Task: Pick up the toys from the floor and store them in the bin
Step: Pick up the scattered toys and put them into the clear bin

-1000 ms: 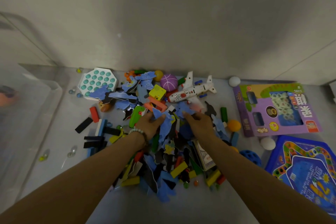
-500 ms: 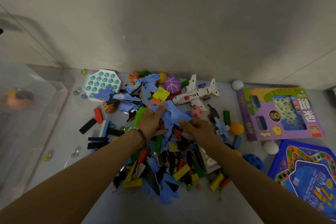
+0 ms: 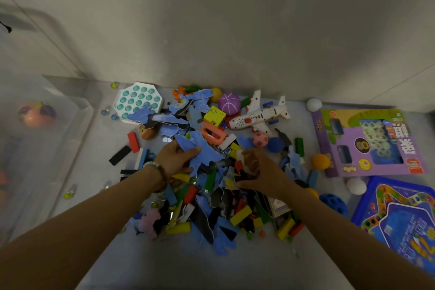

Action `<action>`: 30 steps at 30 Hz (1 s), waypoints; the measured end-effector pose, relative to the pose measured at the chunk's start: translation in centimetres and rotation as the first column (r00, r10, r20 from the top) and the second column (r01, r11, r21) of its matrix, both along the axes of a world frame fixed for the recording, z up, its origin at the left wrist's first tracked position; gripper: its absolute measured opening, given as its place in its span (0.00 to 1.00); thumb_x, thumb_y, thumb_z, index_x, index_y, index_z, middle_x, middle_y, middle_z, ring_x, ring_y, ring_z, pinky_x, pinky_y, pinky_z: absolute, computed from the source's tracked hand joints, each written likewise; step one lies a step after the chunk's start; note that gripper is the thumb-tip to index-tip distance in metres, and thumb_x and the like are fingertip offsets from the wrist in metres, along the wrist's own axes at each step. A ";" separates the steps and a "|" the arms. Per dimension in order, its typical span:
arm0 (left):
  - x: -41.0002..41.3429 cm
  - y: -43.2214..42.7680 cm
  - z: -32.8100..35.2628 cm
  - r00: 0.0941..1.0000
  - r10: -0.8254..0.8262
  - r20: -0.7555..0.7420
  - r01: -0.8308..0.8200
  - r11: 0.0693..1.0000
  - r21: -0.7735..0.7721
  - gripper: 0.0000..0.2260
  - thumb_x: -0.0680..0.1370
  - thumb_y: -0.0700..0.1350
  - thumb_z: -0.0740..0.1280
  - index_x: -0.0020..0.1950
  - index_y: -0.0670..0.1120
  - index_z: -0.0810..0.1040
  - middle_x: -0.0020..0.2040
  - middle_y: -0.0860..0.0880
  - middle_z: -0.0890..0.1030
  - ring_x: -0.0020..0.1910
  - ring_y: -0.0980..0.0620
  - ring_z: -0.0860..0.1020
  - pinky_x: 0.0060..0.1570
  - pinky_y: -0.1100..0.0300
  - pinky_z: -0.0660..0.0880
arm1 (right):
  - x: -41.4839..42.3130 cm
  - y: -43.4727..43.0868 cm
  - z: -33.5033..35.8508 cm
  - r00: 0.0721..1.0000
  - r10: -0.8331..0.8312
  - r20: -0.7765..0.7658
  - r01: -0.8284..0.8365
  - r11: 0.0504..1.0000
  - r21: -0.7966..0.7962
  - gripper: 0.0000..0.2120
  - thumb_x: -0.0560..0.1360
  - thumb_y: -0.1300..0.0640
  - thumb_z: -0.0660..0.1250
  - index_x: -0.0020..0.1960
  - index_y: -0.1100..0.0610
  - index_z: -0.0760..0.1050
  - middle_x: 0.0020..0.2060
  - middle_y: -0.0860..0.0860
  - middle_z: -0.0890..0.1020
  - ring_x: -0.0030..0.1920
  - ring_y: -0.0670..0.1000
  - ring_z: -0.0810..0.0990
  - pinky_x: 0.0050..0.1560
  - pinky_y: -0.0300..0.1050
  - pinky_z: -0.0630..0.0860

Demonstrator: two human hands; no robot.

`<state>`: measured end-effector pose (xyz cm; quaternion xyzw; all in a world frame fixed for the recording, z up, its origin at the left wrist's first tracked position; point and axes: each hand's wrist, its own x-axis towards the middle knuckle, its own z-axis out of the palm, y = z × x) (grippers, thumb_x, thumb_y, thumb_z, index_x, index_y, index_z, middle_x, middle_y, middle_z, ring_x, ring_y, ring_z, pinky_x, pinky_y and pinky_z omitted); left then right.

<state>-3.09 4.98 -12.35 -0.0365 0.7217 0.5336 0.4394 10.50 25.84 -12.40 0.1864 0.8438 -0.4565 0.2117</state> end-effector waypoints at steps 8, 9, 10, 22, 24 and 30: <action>0.7 -1.0 -0.3 0.998 -0.055 -0.037 0.055 0.998 -0.001 0.03 0.77 0.46 0.65 0.44 0.52 0.75 0.41 0.42 0.77 0.38 0.43 0.75 0.38 0.59 0.76 | -1.3 -1.2 -0.6 0.997 -0.069 -0.027 0.068 0.997 -0.037 0.40 0.66 0.54 0.77 0.70 0.51 0.58 0.51 0.52 0.74 0.52 0.55 0.75 0.57 0.52 0.74; 0.8 -1.2 -0.4 0.998 -0.053 -0.032 0.053 0.999 0.002 0.02 0.77 0.46 0.65 0.45 0.52 0.75 0.41 0.41 0.77 0.37 0.43 0.75 0.40 0.56 0.76 | -1.2 -1.4 -0.7 0.996 -0.083 -0.027 0.082 0.996 -0.042 0.37 0.66 0.54 0.77 0.68 0.52 0.61 0.50 0.52 0.74 0.51 0.55 0.75 0.56 0.53 0.75; 0.9 -1.4 -0.4 0.998 -0.048 -0.031 0.048 0.999 0.002 0.02 0.77 0.46 0.65 0.45 0.52 0.76 0.40 0.41 0.76 0.37 0.43 0.74 0.43 0.54 0.75 | -1.1 -1.6 -0.7 0.994 -0.104 -0.031 0.102 0.994 -0.050 0.34 0.65 0.55 0.77 0.65 0.54 0.63 0.48 0.51 0.74 0.49 0.55 0.75 0.55 0.54 0.75; 2.8 -4.3 -0.2 0.996 -0.080 -0.032 0.082 0.994 0.072 0.10 0.80 0.43 0.59 0.40 0.45 0.72 0.25 0.48 0.75 0.20 0.52 0.70 0.28 0.62 0.71 | -1.3 -4.6 -0.4 0.962 -0.265 0.062 0.265 0.964 0.013 0.22 0.67 0.52 0.75 0.54 0.59 0.70 0.41 0.48 0.72 0.47 0.52 0.73 0.53 0.48 0.73; 3.0 -4.7 -0.1 0.995 -0.087 -0.049 0.090 0.994 0.065 0.10 0.80 0.43 0.59 0.40 0.44 0.72 0.25 0.48 0.75 0.19 0.54 0.71 0.25 0.64 0.70 | -1.3 -4.9 -0.4 0.954 -0.286 0.090 0.288 0.958 -0.004 0.24 0.68 0.53 0.75 0.58 0.60 0.70 0.47 0.52 0.74 0.49 0.52 0.73 0.55 0.47 0.73; 3.7 -5.8 -0.1 0.999 -0.023 -0.029 0.027 0.992 0.127 0.12 0.80 0.41 0.58 0.38 0.41 0.73 0.25 0.46 0.75 0.20 0.51 0.69 0.24 0.61 0.68 | -1.1 -5.0 -0.2 0.962 -0.246 0.118 0.251 0.967 -0.031 0.19 0.69 0.54 0.74 0.56 0.59 0.72 0.51 0.55 0.76 0.47 0.51 0.74 0.47 0.42 0.70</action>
